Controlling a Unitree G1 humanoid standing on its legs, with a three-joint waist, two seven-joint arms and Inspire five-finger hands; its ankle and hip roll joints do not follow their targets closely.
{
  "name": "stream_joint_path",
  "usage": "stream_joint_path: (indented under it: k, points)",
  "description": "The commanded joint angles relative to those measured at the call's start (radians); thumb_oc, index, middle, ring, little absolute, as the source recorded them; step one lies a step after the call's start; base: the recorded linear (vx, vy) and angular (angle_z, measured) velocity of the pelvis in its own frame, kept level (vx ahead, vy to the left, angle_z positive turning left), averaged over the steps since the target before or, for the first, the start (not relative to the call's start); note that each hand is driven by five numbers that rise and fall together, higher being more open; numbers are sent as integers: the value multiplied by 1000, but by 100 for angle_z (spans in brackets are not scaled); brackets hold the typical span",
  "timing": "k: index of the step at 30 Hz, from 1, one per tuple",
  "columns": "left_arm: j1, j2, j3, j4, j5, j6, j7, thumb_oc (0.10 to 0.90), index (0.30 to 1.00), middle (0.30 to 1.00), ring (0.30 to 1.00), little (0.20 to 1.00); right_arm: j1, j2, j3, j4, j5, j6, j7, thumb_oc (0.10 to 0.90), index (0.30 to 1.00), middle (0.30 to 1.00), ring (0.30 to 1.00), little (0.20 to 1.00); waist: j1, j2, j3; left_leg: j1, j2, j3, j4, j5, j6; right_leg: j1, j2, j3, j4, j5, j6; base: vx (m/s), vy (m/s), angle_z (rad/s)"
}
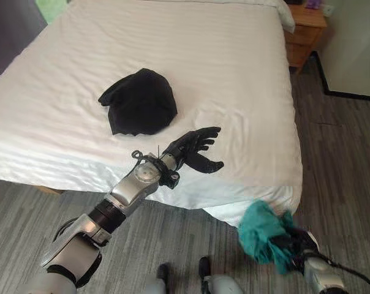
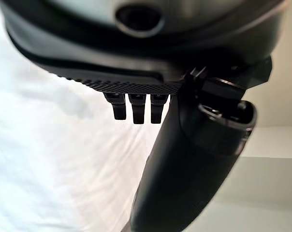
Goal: Pick up bed clothes into laundry basket.
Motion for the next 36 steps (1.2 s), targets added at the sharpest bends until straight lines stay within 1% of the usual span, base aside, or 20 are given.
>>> stream_joint_path:
  k: [1,3,6,7,9,10,12,13,15,17,20,23,26,28,29,31,33,34,35,36]
  points:
    - [-120,1,152,-49,-63,-102,30,800,900,900,900,900,-47,-82,-27,-77,84,-69,1,400,300,300,300,300,-1,57,-49,113,4,34,-124,70,37,114,25,-81,-135,41,141,96,157,-33]
    - [-97,31,160,-52,-70,-122,40,800,900,900,900,900,-52,-84,-35,-91,102,-76,7,400,300,300,300,300,-7,75,-55,158,-5,33,-187,84,42,118,26,-72,-132,44,141,56,167,-22]
    - [-64,62,189,-63,-64,-134,70,800,900,900,900,900,-57,-84,-36,-129,111,-74,-6,400,300,300,300,300,-4,85,-55,179,-16,31,-207,85,46,125,24,-65,-140,53,143,5,132,-21]
    - [-11,98,239,-79,-47,-136,85,800,900,900,900,900,-63,-82,-31,-174,108,-72,6,400,300,300,300,300,8,85,-58,183,-24,34,-211,89,53,123,18,-62,-144,65,148,20,127,0]
    - [42,104,288,-75,-21,-133,112,800,900,900,900,900,-83,-81,-14,-208,106,-66,7,400,300,300,300,300,20,86,-57,194,-31,34,-211,76,59,135,13,-63,-141,57,153,13,135,5]
    - [56,99,308,-72,-1,-132,126,800,900,900,900,900,-90,-78,-5,-249,100,-58,2,400,300,300,300,300,23,83,-56,188,-34,34,-211,83,62,127,10,-60,-135,66,153,7,98,18]
    - [98,63,338,-73,4,-112,143,800,900,900,900,900,-102,-75,13,-287,93,-39,14,400,300,300,300,300,29,79,-57,196,-39,34,-211,70,65,136,6,-59,-135,60,157,23,86,21]
    - [111,32,344,-73,4,-105,169,800,900,900,900,900,-111,-71,29,-314,84,-32,9,400,300,300,300,300,33,76,-58,196,-41,31,-211,69,68,140,4,-60,-141,62,158,12,55,12]
    - [114,3,343,-73,23,-92,178,800,900,900,900,900,-128,-73,47,-316,74,-24,17,400,300,300,300,300,39,71,-62,197,-42,32,-211,65,71,147,2,-64,-150,65,159,25,38,15]
    - [104,-37,333,-69,45,-85,188,800,900,900,900,900,-130,-64,72,-367,57,-12,23,400,300,300,300,300,41,63,-67,197,-44,37,-211,61,73,151,1,-63,-161,70,161,26,34,13]
    - [69,-106,288,-26,-1,-77,202,800,900,900,900,900,-136,-64,99,-406,33,-7,28,400,300,300,300,300,33,54,-72,198,-43,45,-211,55,75,150,3,-56,-172,79,166,0,0,0]
    - [7,-163,266,45,-36,-73,261,800,900,900,900,900,-136,-68,119,-417,16,-10,27,400,300,300,300,300,26,48,-74,203,-41,56,-211,51,77,151,6,-47,-182,85,168,18,16,-7]
    - [-50,-203,275,129,-51,-53,302,800,900,900,900,900,-123,-79,122,-425,-5,-10,30,400,300,300,300,300,14,43,-73,207,-40,72,-211,47,78,149,9,-35,-185,91,171,19,21,-20]
    - [-142,-229,297,233,-2,-35,333,800,900,900,900,900,-96,-89,110,-431,-33,-13,30,400,300,300,300,300,-8,39,-76,214,-39,86,-211,43,78,149,12,-26,-188,93,174,30,27,-25]
    - [-145,-230,297,235,-1,-36,332,800,900,900,900,900,-97,-89,109,-432,-33,-13,30,400,300,300,300,300,-7,40,-75,214,-39,86,-211,43,78,149,12,-25,-188,93,174,6,13,-21]
    - [-222,-227,311,329,33,-36,324,800,900,900,900,900,-94,-100,106,-415,-50,-17,36,400,300,300,300,300,-26,38,-74,215,-37,96,-211,40,77,146,13,-18,-188,93,178,5,20,-20]
    - [-299,-207,323,439,73,-37,336,800,900,900,900,900,-92,-103,112,-408,-62,-23,35,400,300,300,300,300,-42,36,-73,215,-36,105,-211,38,76,141,13,-12,-188,95,181,11,29,-11]
    - [-367,-189,336,562,122,-45,336,800,900,900,900,900,-89,-101,121,-407,-66,-31,40,400,300,300,300,300,-57,32,-73,215,-33,116,-211,36,74,133,13,-5,-187,98,185,10,19,-11]
    - [-371,-188,337,567,122,-47,333,800,900,900,900,900,-90,-101,121,-407,-66,-31,40,400,300,300,300,300,-57,32,-72,215,-33,117,-211,36,74,133,13,-4,-187,98,185,13,18,-15]
    - [-414,-176,332,623,177,-49,339,800,900,900,900,900,-83,-100,127,-410,-65,-38,43,400,300,300,300,300,-64,28,-73,214,-31,123,-211,36,74,129,14,0,-187,99,186,9,7,-21]
